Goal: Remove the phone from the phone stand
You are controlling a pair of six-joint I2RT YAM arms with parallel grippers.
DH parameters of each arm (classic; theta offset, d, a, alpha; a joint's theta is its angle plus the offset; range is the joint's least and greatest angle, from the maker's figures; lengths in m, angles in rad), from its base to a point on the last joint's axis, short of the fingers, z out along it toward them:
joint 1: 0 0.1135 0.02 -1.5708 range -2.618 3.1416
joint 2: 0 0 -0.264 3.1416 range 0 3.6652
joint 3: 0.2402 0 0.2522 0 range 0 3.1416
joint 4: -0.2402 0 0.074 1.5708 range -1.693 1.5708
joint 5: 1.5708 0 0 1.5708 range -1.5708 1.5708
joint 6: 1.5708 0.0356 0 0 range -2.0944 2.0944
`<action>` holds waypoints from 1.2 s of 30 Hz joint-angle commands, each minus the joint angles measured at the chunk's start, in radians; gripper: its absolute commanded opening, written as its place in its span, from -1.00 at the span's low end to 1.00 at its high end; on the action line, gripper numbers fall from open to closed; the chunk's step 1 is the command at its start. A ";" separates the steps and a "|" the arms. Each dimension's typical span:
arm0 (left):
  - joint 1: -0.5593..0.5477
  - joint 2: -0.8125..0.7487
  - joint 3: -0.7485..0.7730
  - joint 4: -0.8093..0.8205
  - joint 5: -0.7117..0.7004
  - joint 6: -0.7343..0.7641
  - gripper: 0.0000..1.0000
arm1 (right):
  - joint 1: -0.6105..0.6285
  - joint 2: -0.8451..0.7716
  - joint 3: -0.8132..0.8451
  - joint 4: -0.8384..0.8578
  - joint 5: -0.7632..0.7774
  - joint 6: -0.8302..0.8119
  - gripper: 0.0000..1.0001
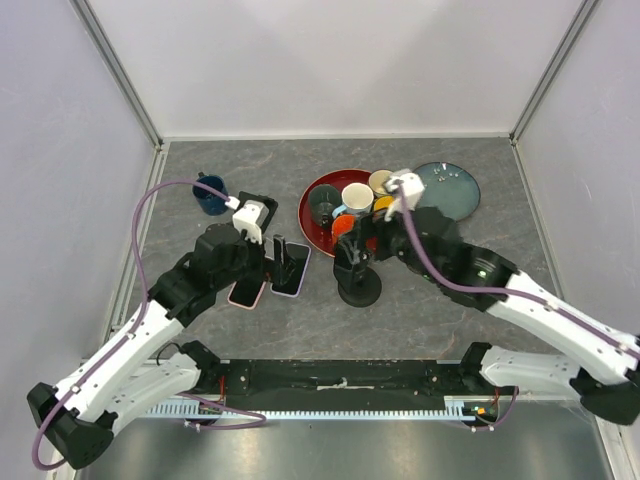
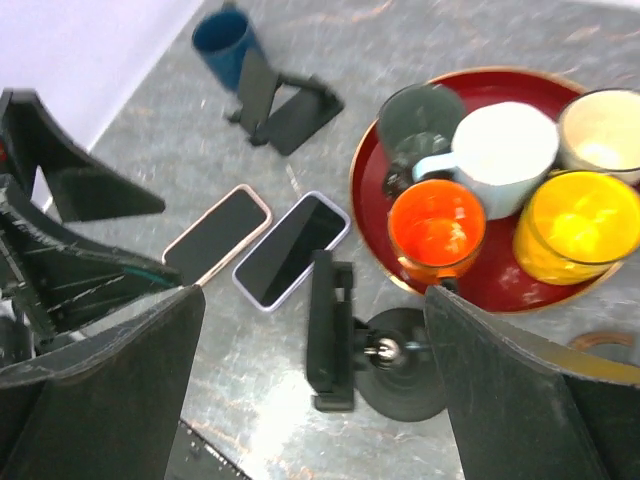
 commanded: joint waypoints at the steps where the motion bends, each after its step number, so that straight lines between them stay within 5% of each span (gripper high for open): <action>1: -0.070 0.019 0.082 0.008 0.043 -0.135 0.97 | -0.073 -0.186 -0.121 0.095 0.070 -0.082 0.96; 8: -0.289 0.101 0.137 0.068 -0.166 -0.231 0.97 | -0.309 -0.390 -0.457 0.314 -0.222 -0.070 0.96; 19: -0.603 0.295 0.279 0.120 -0.601 -0.260 0.97 | -0.386 -0.458 -0.781 0.621 -0.382 -0.028 0.96; 25: -0.672 0.390 0.315 0.157 -0.786 -0.271 0.97 | -0.412 -0.450 -0.882 0.754 -0.469 -0.013 0.96; 36: -0.686 0.545 0.410 0.202 -0.807 -0.208 0.91 | -0.443 -0.300 -0.929 0.880 -0.638 0.002 0.84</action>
